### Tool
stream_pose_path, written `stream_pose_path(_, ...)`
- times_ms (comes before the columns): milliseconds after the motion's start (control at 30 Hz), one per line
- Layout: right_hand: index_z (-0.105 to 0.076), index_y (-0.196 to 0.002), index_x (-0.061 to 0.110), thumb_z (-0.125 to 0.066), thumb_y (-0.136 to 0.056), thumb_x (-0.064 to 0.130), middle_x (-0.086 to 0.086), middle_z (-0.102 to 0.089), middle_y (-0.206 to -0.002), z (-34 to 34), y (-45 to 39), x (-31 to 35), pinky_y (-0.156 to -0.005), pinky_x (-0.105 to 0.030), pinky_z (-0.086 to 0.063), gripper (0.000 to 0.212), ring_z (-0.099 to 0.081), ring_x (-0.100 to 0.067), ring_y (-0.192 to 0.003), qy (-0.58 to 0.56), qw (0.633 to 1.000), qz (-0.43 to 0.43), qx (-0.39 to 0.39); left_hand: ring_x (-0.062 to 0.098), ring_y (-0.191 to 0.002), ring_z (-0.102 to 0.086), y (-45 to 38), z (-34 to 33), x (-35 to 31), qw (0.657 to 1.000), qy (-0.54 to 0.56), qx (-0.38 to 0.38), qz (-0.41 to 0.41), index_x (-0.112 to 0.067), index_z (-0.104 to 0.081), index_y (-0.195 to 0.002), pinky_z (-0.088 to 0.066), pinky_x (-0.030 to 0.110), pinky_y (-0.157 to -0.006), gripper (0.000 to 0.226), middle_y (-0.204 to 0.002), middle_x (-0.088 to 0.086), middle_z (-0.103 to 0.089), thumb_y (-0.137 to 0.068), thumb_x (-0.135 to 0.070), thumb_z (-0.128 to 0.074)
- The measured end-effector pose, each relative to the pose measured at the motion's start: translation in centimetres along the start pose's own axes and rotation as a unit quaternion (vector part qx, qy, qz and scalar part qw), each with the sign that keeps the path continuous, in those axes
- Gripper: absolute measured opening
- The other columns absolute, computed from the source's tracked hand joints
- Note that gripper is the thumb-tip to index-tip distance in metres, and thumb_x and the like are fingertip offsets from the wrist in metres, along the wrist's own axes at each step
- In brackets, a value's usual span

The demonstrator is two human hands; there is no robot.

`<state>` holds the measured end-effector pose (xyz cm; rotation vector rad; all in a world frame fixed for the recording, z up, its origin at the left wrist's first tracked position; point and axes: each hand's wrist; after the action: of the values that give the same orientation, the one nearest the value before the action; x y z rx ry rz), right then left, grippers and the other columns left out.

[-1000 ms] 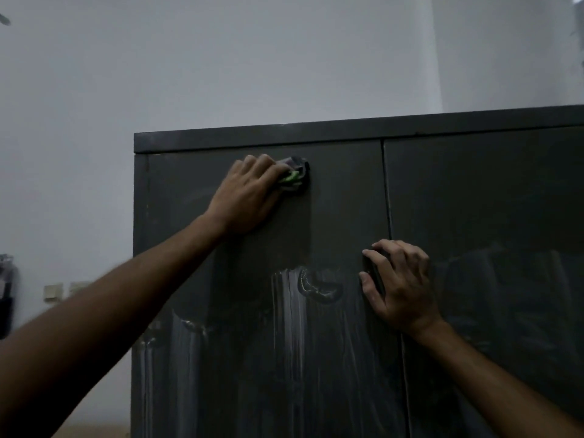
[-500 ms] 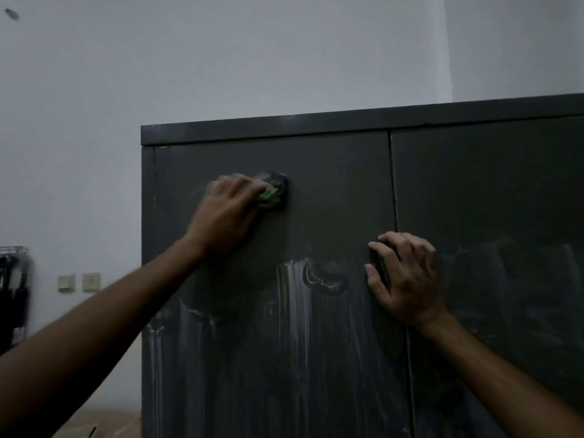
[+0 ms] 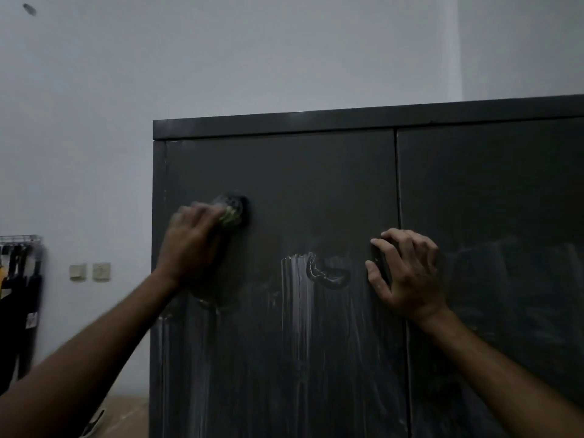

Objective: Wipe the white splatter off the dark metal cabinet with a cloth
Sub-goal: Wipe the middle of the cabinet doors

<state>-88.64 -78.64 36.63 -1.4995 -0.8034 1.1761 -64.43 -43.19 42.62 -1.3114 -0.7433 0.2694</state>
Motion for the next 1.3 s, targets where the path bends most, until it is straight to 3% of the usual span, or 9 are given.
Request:
stream_pose_path(133,-0.067,-0.119,0.01,-0.057,-0.093,0.042,-0.014,-0.058,-0.126,0.0,0.0,0.1,-0.103,-0.053,-0.037,0.043,-0.052,-0.036,-0.12,-0.006,1.0,0.0,-0.003,0.042,-0.105,-0.051,-0.3,0.3,-0.2,0.931,0.028,-0.121,0.345,-0.005,-0.056,-0.137,-0.04,0.049,-0.092,0.045,-0.118,0.026,-0.055,-0.095,-0.018,-0.052)
stream_pose_path(233,-0.066,-0.119,0.01,-0.058,-0.092,0.042,-0.014,-0.058,-0.126,0.0,0.0,0.1,-0.102,-0.053,-0.036,0.042,-0.051,-0.035,-0.12,-0.008,1.0,0.001,-0.007,0.039,-0.099,-0.056,3.7,-0.2,-3.9,0.997,0.046,-0.006,0.055,-0.009,-0.057,-0.135,-0.041,0.047,-0.085,0.043,-0.123,0.018,-0.057,-0.097,-0.03,-0.052)
stream_pose_path(367,-0.066,-0.12,0.01,-0.058,-0.092,0.042,-0.015,-0.057,-0.126,0.0,-0.1,0.1,-0.102,-0.054,-0.036,0.043,-0.05,-0.036,-0.12,-0.007,1.0,-0.004,0.001,0.035,-0.1,-0.058,7.4,1.2,-1.3,0.975,-0.008,0.131,-0.181,-0.015,-0.052,-0.142,-0.048,0.047,-0.082,0.05,-0.132,0.015,-0.058,-0.099,-0.04,-0.051)
stream_pose_path(533,-0.066,-0.121,0.01,-0.056,-0.094,0.042,-0.015,-0.058,-0.126,0.0,0.0,0.1,-0.104,-0.053,-0.035,0.043,-0.051,-0.036,-0.121,-0.006,1.0,-0.004,0.003,0.034,-0.099,-0.048,2.7,0.1,-5.5,0.954,0.056,-0.057,0.29,-0.01,-0.055,-0.136,-0.04,0.045,-0.085,0.047,-0.118,0.017,-0.053,-0.09,-0.022,-0.052)
stream_pose_path(700,-0.066,-0.121,0.01,-0.057,-0.094,0.04,-0.014,-0.058,-0.126,0.1,0.0,-0.1,-0.104,-0.051,-0.035,0.041,-0.05,-0.033,-0.121,-0.01,1.0,-0.001,-0.005,0.026,-0.095,-0.055,5.4,-2.7,-11.7,0.977,0.044,0.08,-0.195,-0.02,-0.052,-0.141,-0.043,0.04,-0.078,0.044,-0.127,0.007,-0.061,-0.099,-0.035,-0.054)
stream_pose_path(767,-0.066,-0.121,0.01,-0.057,-0.094,0.038,-0.013,-0.058,-0.126,0.1,0.0,-0.1,-0.104,-0.05,-0.036,0.04,-0.049,-0.032,-0.121,-0.014,1.0,-0.003,-0.011,0.028,-0.092,-0.056,4.5,-2.7,-9.9,0.965,0.024,0.089,-0.245,-0.02,-0.051,-0.141,-0.043,0.04,-0.077,0.044,-0.126,0.008,-0.062,-0.1,-0.035,-0.053)
stream_pose_path(933,-0.067,-0.121,0.009,-0.058,-0.095,0.036,-0.014,-0.06,-0.127,0.3,0.1,0.1,-0.107,-0.05,-0.036,0.039,-0.048,-0.031,-0.124,-0.009,1.0,-0.002,-0.012,0.033,-0.097,-0.047,-2.4,-2.4,-10.7,0.968,0.075,-0.063,0.23,-0.015,-0.056,-0.136,-0.034,0.041,-0.083,0.048,-0.118,0.014,-0.054,-0.088,-0.02,-0.055)
stream_pose_path(1133,-0.056,-0.137,0.0,-0.059,-0.098,0.03,-0.019,-0.053,-0.143,1.3,2.4,0.2,-0.12,-0.054,-0.032,0.05,-0.045,-0.037,-0.14,-0.038,0.999,-0.02,0.008,0.029,-0.095,-0.052,1.4,-3.3,-13.8,0.945,0.04,0.097,-0.31,-0.019,-0.05,-0.144,-0.042,0.041,-0.078,0.052,-0.127,0.008,-0.056,-0.095,-0.034,-0.055)
stream_pose_path(1300,-0.049,-0.143,-0.003,-0.052,-0.1,0.035,-0.02,-0.046,-0.149,2.8,6.4,0.9,-0.119,-0.055,-0.033,0.058,-0.04,-0.038,-0.143,-0.033,0.983,-0.18,-0.006,0.031,-0.094,-0.047,-4.0,-3.4,-13.0,0.996,0.065,-0.03,0.056,-0.017,-0.051,-0.139,-0.044,0.047,-0.078,0.044,-0.119,0.013,-0.054,-0.096,-0.026,-0.057)
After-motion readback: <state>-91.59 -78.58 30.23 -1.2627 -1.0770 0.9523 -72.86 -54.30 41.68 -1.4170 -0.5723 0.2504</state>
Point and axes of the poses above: each hand's wrist, its own y-axis away from the middle knuckle, its own z-axis out of the back of the hand, x = y × z
